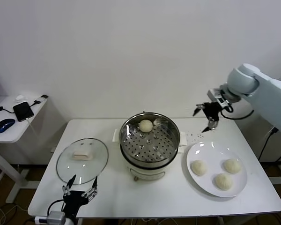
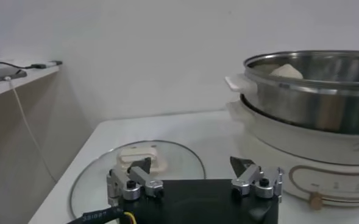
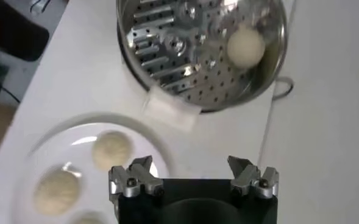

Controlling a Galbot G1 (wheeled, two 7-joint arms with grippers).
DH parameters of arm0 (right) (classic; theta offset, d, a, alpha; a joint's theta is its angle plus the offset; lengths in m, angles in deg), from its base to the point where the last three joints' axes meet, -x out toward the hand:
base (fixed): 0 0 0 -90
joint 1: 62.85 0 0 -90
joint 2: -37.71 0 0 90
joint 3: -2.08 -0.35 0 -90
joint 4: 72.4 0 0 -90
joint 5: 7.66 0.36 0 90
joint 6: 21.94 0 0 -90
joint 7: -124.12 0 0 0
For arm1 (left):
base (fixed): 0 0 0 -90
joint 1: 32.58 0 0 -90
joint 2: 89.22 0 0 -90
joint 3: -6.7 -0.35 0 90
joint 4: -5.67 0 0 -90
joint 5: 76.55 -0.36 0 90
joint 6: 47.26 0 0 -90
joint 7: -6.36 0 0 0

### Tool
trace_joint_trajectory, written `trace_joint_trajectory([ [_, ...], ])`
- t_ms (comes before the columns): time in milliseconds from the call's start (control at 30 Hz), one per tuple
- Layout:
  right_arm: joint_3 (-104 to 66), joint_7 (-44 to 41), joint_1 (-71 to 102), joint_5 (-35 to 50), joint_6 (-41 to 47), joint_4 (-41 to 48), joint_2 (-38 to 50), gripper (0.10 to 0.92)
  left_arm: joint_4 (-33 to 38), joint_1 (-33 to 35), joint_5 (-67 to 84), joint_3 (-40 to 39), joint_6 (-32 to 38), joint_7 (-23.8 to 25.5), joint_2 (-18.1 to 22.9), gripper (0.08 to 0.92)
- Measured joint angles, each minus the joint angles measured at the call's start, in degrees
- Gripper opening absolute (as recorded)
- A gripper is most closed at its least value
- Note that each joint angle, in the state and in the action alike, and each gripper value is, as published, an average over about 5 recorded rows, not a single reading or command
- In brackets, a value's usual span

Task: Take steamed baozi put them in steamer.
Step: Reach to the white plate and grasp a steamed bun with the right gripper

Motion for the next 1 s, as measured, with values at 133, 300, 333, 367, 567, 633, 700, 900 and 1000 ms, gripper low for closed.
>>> trace_joint_trajectory([
  [133, -3.7, 1.3, 6.6, -1.7, 3.7, -2.1, 1.6, 0.823, 0.1, 0.4, -0.1, -0.1, 0.1, -0.1, -0.4, 0.823],
  [300, -6.9, 2.9, 12.9, -4.0, 5.9, -2.7, 1.5, 0.823, 0.1, 0.9, -0.2, -0.2, 0.3, -0.2, -0.5, 0.823],
  [333, -7.4, 3.2, 13.9, -4.4, 6.1, -2.5, 1.3, 0.823, 0.0, 1.0, -0.2, -0.1, 0.3, -0.3, -0.6, 0.823],
  [367, -7.9, 3.4, 14.9, -4.9, 6.2, -2.3, 0.9, 0.823, 0.0, 1.0, -0.3, -0.1, 0.3, -0.3, -0.6, 0.823],
  [567, -9.4, 4.1, 19.4, -7.5, 6.0, 0.3, -1.8, 0.823, -0.5, 1.0, -0.3, 0.3, 0.3, -0.3, -0.7, 0.823],
  [633, -9.7, 4.0, 20.2, -8.3, 5.8, 1.1, -2.7, 0.823, -0.7, 1.0, -0.3, 0.4, 0.3, -0.3, -0.7, 0.823],
  [700, -9.8, 3.7, 20.9, -8.9, 5.6, 1.8, -3.4, 0.823, -0.9, 1.0, -0.4, 0.5, 0.3, -0.3, -0.7, 0.823],
  [900, -10.3, 2.9, 22.6, -10.6, 5.1, 3.6, -5.1, 0.823, -1.5, 0.9, -0.6, 0.6, 0.2, -0.2, -0.8, 0.823],
  [1000, -10.4, 2.7, 23.4, -11.2, 4.9, 4.2, -5.6, 0.823, -1.7, 0.7, -0.6, 0.7, 0.2, -0.2, -0.9, 0.823],
])
